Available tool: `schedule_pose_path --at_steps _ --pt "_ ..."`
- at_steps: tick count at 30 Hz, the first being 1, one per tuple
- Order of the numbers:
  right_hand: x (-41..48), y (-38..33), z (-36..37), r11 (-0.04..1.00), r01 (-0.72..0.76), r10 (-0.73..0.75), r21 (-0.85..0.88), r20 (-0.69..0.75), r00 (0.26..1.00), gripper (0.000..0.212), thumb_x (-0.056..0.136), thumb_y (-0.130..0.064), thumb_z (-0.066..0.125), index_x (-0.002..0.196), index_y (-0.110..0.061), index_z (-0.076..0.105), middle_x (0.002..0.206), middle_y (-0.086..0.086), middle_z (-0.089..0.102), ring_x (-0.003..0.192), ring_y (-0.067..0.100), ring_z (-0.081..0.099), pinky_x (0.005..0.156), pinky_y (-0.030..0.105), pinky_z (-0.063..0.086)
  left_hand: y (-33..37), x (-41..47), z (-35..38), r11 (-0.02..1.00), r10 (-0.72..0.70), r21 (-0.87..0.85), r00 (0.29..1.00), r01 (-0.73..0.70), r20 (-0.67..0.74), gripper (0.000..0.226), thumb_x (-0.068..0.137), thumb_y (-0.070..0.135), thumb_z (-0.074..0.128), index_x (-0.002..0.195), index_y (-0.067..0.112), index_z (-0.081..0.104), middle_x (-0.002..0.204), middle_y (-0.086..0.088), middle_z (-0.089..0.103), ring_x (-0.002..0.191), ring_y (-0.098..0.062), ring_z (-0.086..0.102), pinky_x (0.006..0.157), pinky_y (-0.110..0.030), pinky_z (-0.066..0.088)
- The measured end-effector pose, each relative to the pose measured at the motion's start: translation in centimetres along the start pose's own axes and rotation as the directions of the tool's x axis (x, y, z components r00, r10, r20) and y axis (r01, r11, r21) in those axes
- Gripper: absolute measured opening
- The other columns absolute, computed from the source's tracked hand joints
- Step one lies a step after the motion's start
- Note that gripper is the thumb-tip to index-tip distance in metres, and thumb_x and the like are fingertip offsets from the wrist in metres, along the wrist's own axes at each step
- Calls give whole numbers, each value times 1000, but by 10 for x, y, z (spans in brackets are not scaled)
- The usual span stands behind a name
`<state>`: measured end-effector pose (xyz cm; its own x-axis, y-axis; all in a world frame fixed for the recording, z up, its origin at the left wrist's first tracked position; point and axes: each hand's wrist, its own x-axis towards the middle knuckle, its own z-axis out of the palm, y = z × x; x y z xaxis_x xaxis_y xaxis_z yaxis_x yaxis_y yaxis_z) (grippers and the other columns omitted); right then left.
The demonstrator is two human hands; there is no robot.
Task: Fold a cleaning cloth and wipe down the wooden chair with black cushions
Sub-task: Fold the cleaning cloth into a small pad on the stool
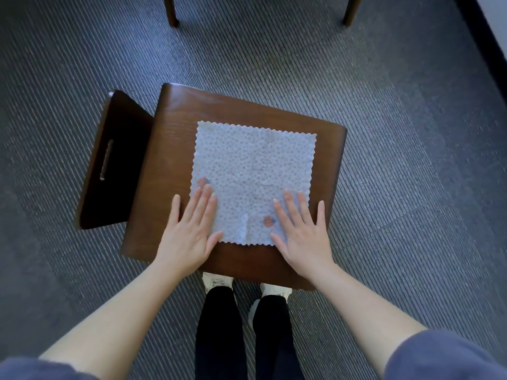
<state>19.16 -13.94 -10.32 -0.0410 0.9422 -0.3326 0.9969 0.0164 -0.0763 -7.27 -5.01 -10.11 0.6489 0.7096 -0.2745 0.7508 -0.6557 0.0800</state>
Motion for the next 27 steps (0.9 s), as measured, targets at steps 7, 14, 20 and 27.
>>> schedule_pose_path --at_steps 7,14,20,27 --pt "0 8 -6 999 37 -37 20 5 999 69 96 -56 28 155 -23 14 163 6 10 150 28 5 113 66 9 -11 -5 -3 1000 -9 -1 999 9 35 79 97 58 21 155 5 13 164 -12 6 152 -26 7 118 -62 6" --pt "-32 13 -18 982 171 -153 79 -194 969 59 73 -36 74 122 -16 49 115 3 56 105 22 50 88 38 40 -17 -25 -22 993 115 16 978 -114 -174 38 78 33 75 106 11 63 107 -4 63 103 -26 62 105 -54 31" --pt "-15 7 -22 988 156 -150 16 -197 969 24 66 -11 72 84 -15 57 80 2 53 71 22 50 58 34 36 -17 -10 -28 988 153 -4 974 -156 -170 13 88 13 52 76 15 57 80 1 55 75 -22 57 86 -43 38" --pt "-14 -1 -55 933 -111 82 343 96 992 22 75 2 58 90 -14 57 81 -3 57 76 25 54 66 32 32 -19 -6 -63 935 115 -340 993 -101 20 20 80 4 57 76 18 44 61 8 46 54 -16 44 68 -31 39"
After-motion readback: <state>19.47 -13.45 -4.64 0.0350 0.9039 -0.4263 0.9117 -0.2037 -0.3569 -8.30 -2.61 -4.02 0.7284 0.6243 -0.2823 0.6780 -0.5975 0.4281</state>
